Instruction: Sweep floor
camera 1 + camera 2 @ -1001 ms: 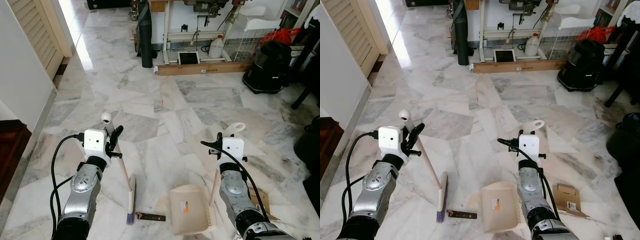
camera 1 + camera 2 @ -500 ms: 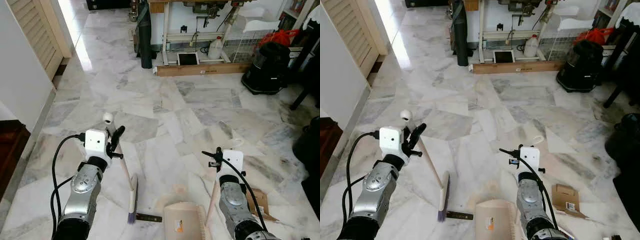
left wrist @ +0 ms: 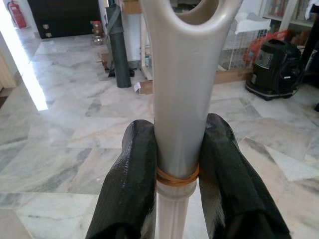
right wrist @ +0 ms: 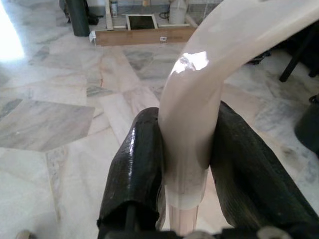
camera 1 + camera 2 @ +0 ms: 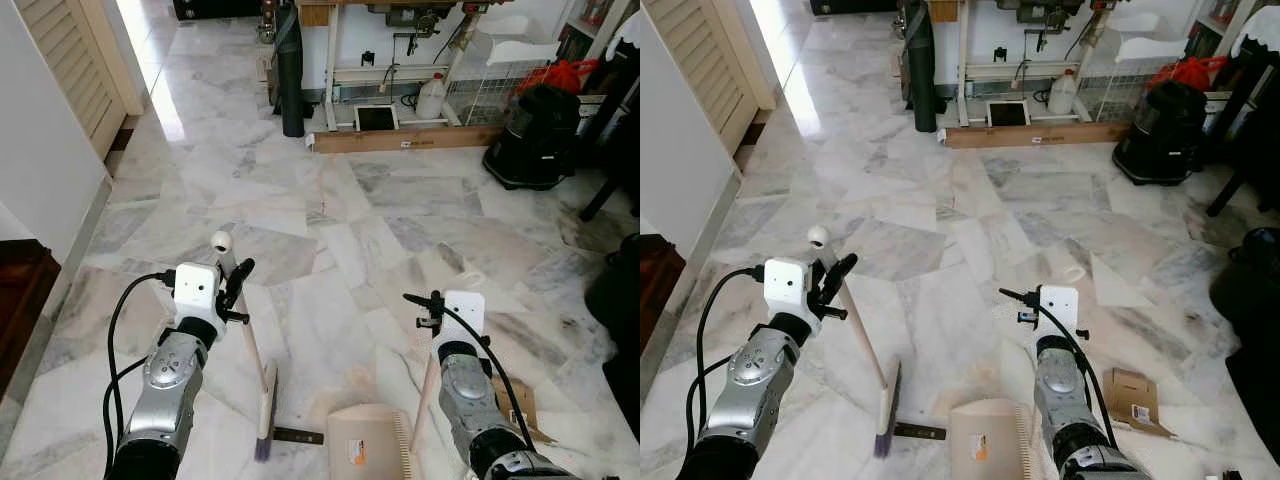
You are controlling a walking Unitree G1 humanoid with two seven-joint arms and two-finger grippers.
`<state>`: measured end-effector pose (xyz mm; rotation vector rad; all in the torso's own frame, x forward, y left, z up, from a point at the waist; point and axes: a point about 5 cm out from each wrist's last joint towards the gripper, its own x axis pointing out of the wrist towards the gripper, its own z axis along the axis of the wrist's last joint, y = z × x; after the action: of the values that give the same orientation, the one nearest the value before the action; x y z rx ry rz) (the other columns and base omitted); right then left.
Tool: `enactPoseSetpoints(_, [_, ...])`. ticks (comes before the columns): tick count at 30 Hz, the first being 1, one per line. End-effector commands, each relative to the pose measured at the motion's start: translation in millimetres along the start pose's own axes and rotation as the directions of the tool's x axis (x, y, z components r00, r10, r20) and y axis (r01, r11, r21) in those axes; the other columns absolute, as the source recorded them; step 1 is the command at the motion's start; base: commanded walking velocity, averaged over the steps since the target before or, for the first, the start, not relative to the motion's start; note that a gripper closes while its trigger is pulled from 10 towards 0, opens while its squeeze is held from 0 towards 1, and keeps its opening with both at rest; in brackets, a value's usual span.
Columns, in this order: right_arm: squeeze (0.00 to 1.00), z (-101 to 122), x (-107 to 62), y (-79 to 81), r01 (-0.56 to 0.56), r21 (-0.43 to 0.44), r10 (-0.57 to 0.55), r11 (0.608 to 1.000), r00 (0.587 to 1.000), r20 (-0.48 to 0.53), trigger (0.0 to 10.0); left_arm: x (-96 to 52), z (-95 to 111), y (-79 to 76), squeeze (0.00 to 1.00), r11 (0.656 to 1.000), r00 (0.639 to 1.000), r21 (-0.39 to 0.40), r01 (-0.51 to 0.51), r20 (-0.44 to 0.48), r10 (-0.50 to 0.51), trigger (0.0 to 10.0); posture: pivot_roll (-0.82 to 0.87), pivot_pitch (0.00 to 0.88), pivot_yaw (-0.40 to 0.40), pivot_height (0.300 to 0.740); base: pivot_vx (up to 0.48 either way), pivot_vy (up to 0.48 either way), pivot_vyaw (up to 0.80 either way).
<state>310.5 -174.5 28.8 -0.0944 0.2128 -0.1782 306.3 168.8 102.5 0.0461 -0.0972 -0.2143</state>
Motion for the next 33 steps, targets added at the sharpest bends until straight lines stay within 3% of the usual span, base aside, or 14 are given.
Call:
enactPoseSetpoints(1, [0.00, -26, -9.9, 4.1, -0.016, 0.029, 0.021, 0.999, 0.988, -0.156, 10.0, 2.1, 7, 0.7, 0.00, 1.000, 1.000, 0.012, 0.007, 0.025, -0.007, 10.0, -0.02, 0.091, -0.009, 0.740, 0.000, 0.000, 0.00])
enactPoseSetpoints(14, [0.00, -20, -4.8, 14.2, -0.041, 0.103, 0.061, 0.994, 0.978, -0.199, 10.0, 2.2, 6, -0.9, 0.00, 1.000, 1.000, 0.008, 0.010, 0.016, -0.010, 10.0, -0.02, 0.095, -0.014, 0.740, 0.000, 0.000, 0.00])
enactPoseSetpoints(20, [0.00, -26, -6.7, 14.7, -0.048, 0.069, 0.064, 0.996, 0.966, -0.252, 10.0, 2.5, 6, -1.4, 0.00, 1.000, 1.000, 0.009, 0.012, 0.013, -0.012, 10.0, -0.02, 0.094, -0.013, 0.740, 0.000, 0.000, 0.00])
enactPoseSetpoints(25, [0.00, -14, -1.5, 11.2, -0.023, 0.096, 0.040, 0.995, 0.983, -0.181, 10.0, 2.5, 5, -1.3, 0.00, 1.000, 1.000, 0.009, 0.010, 0.013, -0.010, 10.0, -0.02, 0.093, -0.013, 0.740, 0.000, 0.000, 0.00])
enactPoseSetpoints(29, [0.00, 13, 6.4, 4.8, 0.004, 0.096, -0.003, 0.995, 1.000, -0.009, 10.0, 2.5, 6, -0.7, 0.00, 1.000, 1.000, 0.010, 0.005, 0.016, -0.006, 10.0, -0.02, 0.094, -0.011, 0.740, 0.000, 0.000, 0.00])
enactPoseSetpoints(33, [0.00, 27, 8.1, 2.5, 0.013, 0.102, -0.021, 0.995, 0.996, 0.084, 10.0, 2.5, 6, -0.2, 0.00, 1.000, 1.000, 0.010, 0.003, 0.019, -0.003, 10.0, -0.02, 0.094, -0.011, 0.740, 0.000, 0.000, 0.00])
